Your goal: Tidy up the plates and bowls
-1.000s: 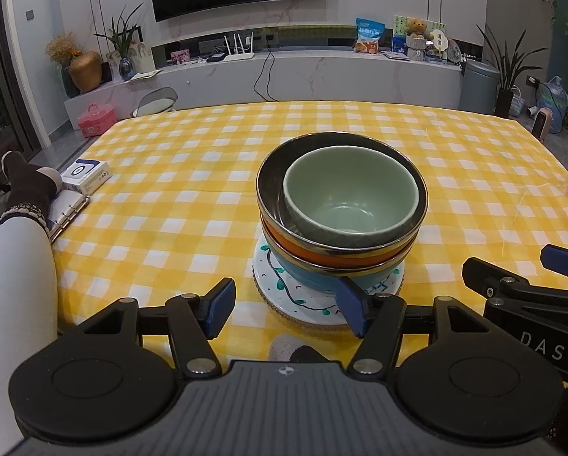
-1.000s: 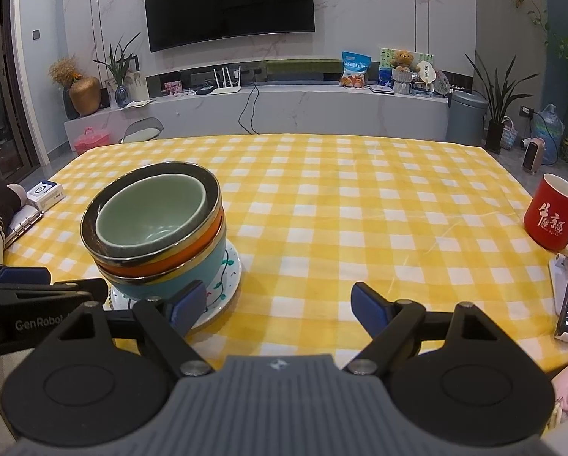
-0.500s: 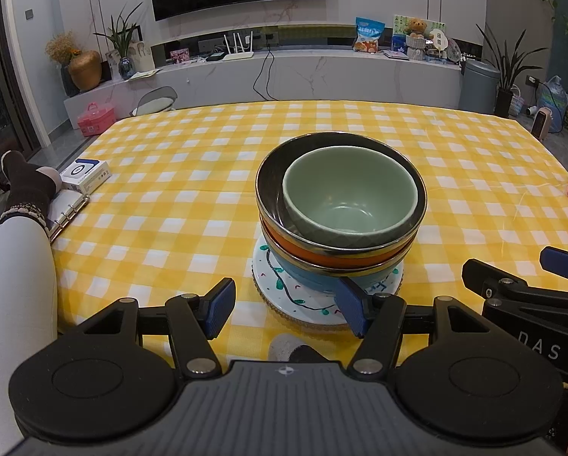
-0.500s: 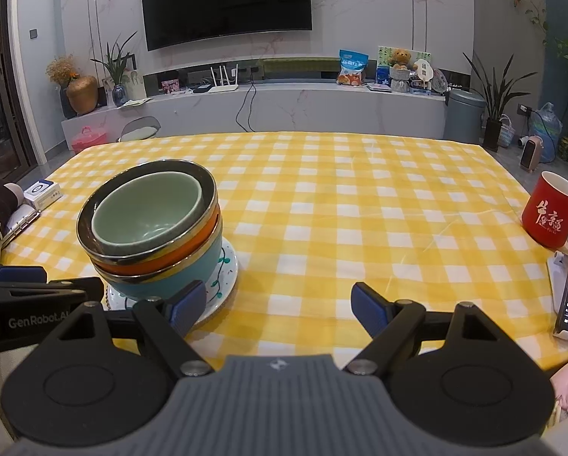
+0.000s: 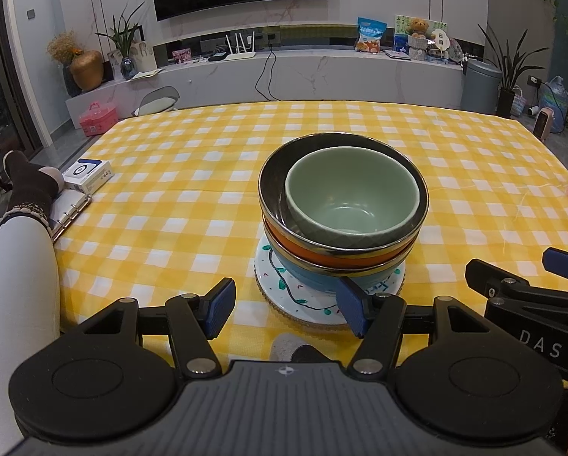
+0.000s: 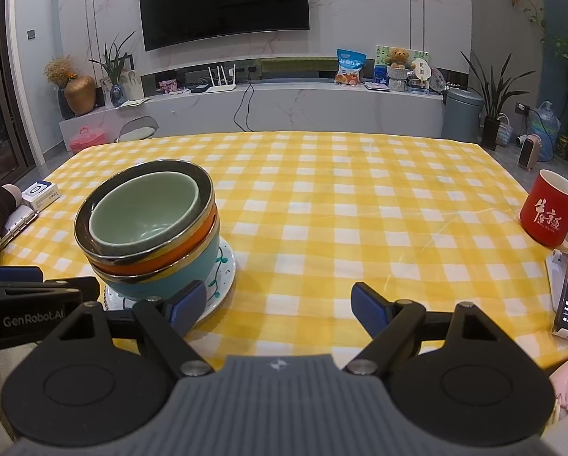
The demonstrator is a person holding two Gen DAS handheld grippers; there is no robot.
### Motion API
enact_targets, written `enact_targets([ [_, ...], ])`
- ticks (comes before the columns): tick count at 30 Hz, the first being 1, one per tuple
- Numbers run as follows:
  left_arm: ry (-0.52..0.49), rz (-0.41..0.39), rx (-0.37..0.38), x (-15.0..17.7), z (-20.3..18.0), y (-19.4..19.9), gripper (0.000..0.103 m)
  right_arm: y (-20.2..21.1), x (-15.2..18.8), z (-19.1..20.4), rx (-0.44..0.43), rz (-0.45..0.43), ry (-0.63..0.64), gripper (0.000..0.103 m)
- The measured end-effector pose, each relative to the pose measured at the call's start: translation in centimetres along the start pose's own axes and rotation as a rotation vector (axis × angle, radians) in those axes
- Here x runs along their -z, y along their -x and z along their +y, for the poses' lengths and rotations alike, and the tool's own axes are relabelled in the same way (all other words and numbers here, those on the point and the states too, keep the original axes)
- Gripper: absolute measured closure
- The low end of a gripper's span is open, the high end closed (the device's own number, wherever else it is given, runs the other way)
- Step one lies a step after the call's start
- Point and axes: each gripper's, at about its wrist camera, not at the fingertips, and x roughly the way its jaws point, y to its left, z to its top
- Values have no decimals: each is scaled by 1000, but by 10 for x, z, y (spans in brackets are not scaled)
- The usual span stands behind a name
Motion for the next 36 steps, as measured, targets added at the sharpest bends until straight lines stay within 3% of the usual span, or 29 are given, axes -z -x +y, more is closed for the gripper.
enact_targets([
  [36, 6, 2, 1, 0, 1, 1, 31, 1, 1, -1, 11, 6, -5, 20],
])
